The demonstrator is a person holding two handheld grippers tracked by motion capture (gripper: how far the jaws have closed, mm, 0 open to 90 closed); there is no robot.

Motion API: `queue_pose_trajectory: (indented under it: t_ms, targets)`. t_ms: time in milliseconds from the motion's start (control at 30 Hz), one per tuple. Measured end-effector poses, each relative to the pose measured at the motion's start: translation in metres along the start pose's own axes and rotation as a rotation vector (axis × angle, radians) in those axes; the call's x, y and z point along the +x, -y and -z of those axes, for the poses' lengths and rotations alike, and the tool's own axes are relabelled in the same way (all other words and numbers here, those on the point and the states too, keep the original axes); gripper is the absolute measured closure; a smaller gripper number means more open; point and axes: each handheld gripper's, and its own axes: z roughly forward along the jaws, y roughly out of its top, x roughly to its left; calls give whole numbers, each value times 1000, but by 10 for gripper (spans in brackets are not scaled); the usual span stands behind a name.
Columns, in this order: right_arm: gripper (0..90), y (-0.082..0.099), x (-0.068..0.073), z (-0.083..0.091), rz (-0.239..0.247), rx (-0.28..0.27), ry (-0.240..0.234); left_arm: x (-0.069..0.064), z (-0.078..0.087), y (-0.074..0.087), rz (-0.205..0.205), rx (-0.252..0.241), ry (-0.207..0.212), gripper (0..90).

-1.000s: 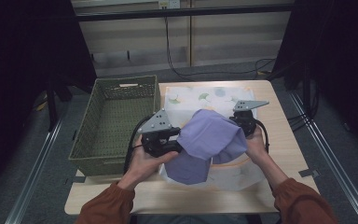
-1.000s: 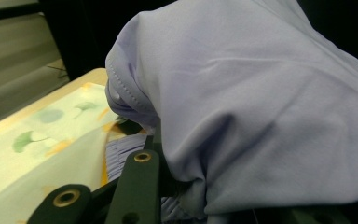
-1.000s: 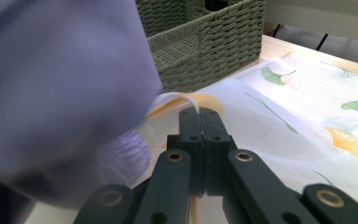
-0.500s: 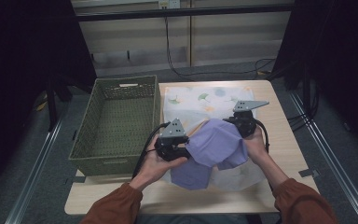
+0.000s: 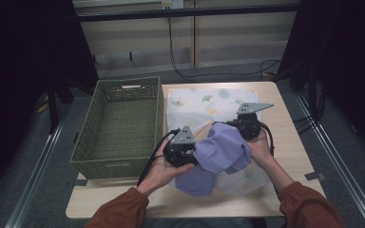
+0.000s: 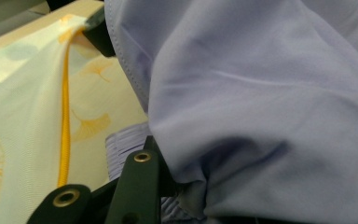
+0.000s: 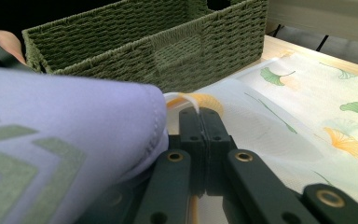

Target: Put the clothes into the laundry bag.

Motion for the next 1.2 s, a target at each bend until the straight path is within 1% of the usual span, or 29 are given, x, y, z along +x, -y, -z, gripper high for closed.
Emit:
queue_pose_trajectory:
  t_ms: [33, 67, 133, 167, 300, 333, 367, 400, 433, 467, 533, 600, 633, 667, 700, 733, 800, 867, 900, 933, 967, 1000, 1033, 1067, 1100, 1133, 1167, 1200]
  targets:
    - [900, 0, 0, 0, 0, 2, 3, 1, -1, 1, 0, 12, -6, 700]
    - [900, 0, 0, -1, 0, 3, 2, 2, -2, 2, -5, 20, -1, 700]
    - [900, 0, 1, -1, 0, 3, 1, 2, -5, 5, 18, 17, -1, 700]
    - [900, 0, 0, -1, 2, 3, 1, 4, -6, 6, 11, 31, -4, 700]
    - [900, 0, 1, -1, 1, 10, 9, 6, -13, 13, 31, 53, -11, 700]
    - [900, -1, 1, -1, 1, 10, 7, 7, -13, 14, 29, 72, -17, 700]
    - [900, 0, 1, -1, 1, 11, 8, 9, -14, 15, 35, 70, -18, 699]
    - [900, 0, 1, -1, 1, 12, 7, 9, -16, 17, 51, 63, -18, 699]
    - [900, 0, 1, -1, 1, 11, 6, 11, -16, 17, 55, 82, -25, 699]
    - [900, 0, 1, -1, -1, 9, 4, 11, -18, 18, 65, 81, -26, 699]
    - [900, 0, 1, -1, -3, 9, 0, 13, -22, 22, 68, 97, -26, 699]
    - [900, 0, 1, -1, -1, 11, 0, 15, -25, 26, 69, 119, -35, 699]
    - [900, 0, 1, -2, -1, 11, 0, 17, -26, 27, 73, 129, -45, 698]
    - [900, 0, 1, -2, -1, 11, -1, 18, -27, 28, 83, 124, -43, 698]
    - [900, 0, 1, -2, 0, 12, -1, 18, -28, 29, 81, 142, -51, 697]
    - [900, 0, 1, -2, 1, 13, 0, 19, -29, 29, 84, 141, -50, 696]
    - [900, 1, 1, -2, 3, 16, 0, 20, -32, 31, 97, 161, -62, 696]
    - [900, 2, 0, -2, -1, 17, -2, 22, -34, 34, 93, 192, -71, 695]
    - [900, 2, 0, -2, 2, 20, -1, 21, -36, 35, 91, 200, -72, 695]
    - [900, 2, 1, -2, 1, 20, -2, 21, -38, 36, 90, 195, -67, 695]
    - [900, 2, 1, -2, 1, 19, -2, 19, -40, 37, 90, 213, -82, 695]
    - [900, 2, 1, -2, 2, 19, -3, 17, -41, 36, 89, 220, -82, 695]
    - [900, 2, 1, -2, 3, 21, -2, 15, -43, 35, 71, 238, -87, 695]
    - [900, 2, 0, -2, 3, 21, -3, 14, -44, 35, 62, 246, -90, 695]
    - [900, 2, 0, -2, 0, 20, -5, 14, -44, 36, 60, 256, -84, 695]
    - [900, 2, 0, -1, 0, 19, -4, 16, -44, 38, 44, 265, -72, 695]
    - [900, 2, 0, 0, -1, 17, -4, 15, -46, 40, 68, 250, -79, 694]
    - [900, 1, 0, 0, 2, 12, -3, 15, -47, 41, 61, 262, -79, 694]
